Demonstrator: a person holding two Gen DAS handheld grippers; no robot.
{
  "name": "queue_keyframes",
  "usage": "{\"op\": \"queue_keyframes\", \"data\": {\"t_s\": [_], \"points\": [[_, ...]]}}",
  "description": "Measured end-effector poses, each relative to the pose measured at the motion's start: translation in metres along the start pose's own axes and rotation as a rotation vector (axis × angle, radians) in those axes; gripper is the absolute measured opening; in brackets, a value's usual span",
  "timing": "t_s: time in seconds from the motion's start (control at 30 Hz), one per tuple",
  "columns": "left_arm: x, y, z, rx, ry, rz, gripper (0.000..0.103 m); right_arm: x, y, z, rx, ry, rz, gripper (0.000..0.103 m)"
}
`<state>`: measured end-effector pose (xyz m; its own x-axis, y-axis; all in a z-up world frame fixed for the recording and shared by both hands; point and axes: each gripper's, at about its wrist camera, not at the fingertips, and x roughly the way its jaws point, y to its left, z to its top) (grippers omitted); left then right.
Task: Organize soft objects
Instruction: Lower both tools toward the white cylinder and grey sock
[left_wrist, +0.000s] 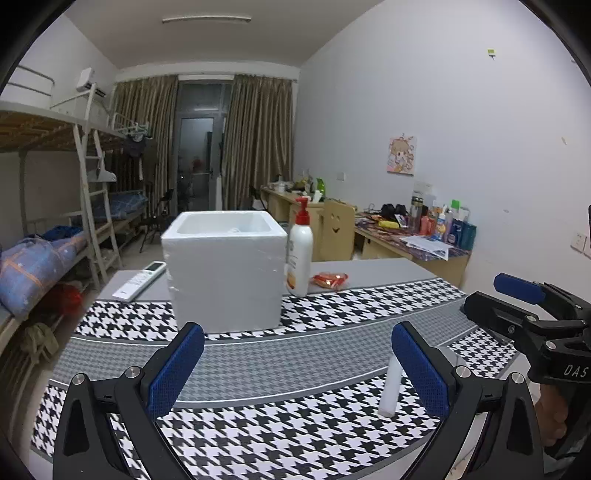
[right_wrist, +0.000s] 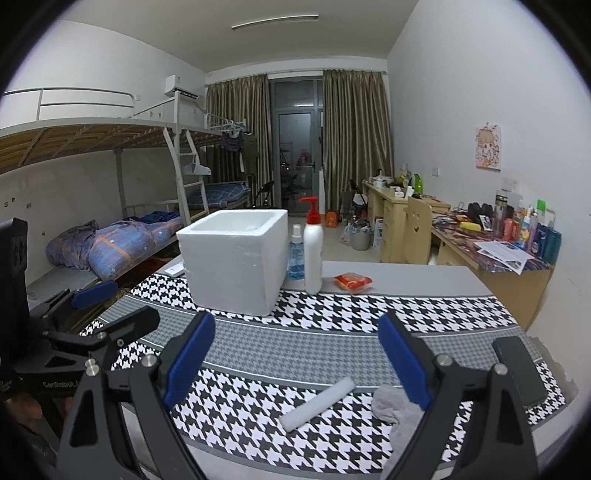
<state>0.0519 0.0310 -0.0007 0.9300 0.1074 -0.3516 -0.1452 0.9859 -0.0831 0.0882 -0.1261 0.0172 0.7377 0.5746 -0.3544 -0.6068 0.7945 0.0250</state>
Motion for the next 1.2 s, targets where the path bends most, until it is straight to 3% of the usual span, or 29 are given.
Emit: {"op": "queue_keyframes", "data": {"t_s": [0.57,1.2], "points": [[0.025,-0.023,-0.006,0.013,0.061,-0.105,0.102,-0.011,-0.037,-0.015,0.071,0.034,-0.118,0.093],[0.052,-0.052,-0.016,0.066,0.157,-0.207,0.102,-0.012,-0.065,-0.040,0.154,0.092,-0.185,0.093]]}}
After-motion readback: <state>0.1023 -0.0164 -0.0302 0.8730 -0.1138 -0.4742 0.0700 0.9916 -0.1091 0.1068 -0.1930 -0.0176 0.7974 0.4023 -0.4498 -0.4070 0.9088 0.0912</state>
